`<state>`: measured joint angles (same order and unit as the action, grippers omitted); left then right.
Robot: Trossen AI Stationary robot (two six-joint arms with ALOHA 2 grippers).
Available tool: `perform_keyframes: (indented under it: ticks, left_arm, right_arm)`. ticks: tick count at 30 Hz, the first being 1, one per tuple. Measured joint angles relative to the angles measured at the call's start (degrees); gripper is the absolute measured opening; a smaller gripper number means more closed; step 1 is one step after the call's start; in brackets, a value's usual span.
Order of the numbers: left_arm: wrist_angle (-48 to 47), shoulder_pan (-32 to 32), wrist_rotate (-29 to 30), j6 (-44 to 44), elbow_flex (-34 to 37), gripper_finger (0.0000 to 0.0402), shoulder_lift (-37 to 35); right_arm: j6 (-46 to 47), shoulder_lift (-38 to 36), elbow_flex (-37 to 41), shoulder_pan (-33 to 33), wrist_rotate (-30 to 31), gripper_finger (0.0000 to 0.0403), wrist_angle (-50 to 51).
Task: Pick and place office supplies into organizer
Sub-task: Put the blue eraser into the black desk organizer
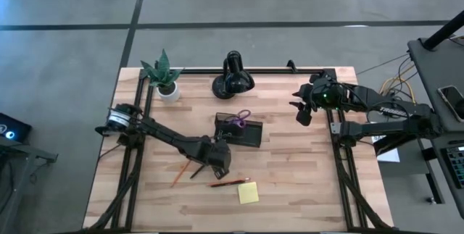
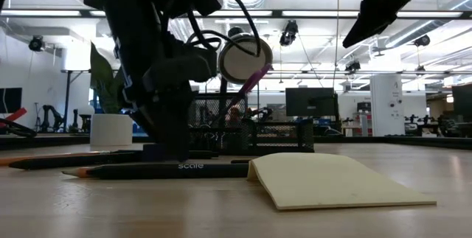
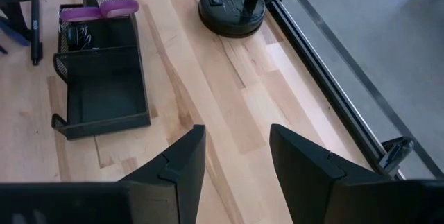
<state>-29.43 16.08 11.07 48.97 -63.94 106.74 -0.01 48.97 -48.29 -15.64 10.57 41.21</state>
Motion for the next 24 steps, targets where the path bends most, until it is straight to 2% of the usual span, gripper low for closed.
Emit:
perform_keyframes:
  ticks: [3, 10, 13, 20, 24]
  left_arm:
    - [-0.1, 0.0, -0.4, 0.0, 0.2, 0.0132, 0.0]
    - [-1.3, -0.2, -0.7, 0.1, 0.2, 0.0042, 0.1]
    - [-2.0, -0.2, -0.9, 0.2, 0.2, 0.0017, 0.1]
    - [-4.0, -1.1, -4.5, 0.2, -1.9, 0.0005, -1.8]
    - [-2.8, -1.5, -0.7, -2.5, -5.1, 0.0004, -5.2]
  right_arm:
    - [0.0, 0.0, 0.0, 0.0, 0.0, 0.0155, 0.0]
    - [0.0, 0.0, 0.0, 0.0, 0.0, 0.0155, 0.0]
    - [0.0, 0.0, 0.0, 0.0, 0.0, 0.0155, 0.0]
    - [0.0, 0.0, 0.0, 0.0, 0.0, 0.0155, 0.0]
    - [0.0, 0.0, 0.0, 0.0, 0.0, 0.0155, -0.3]
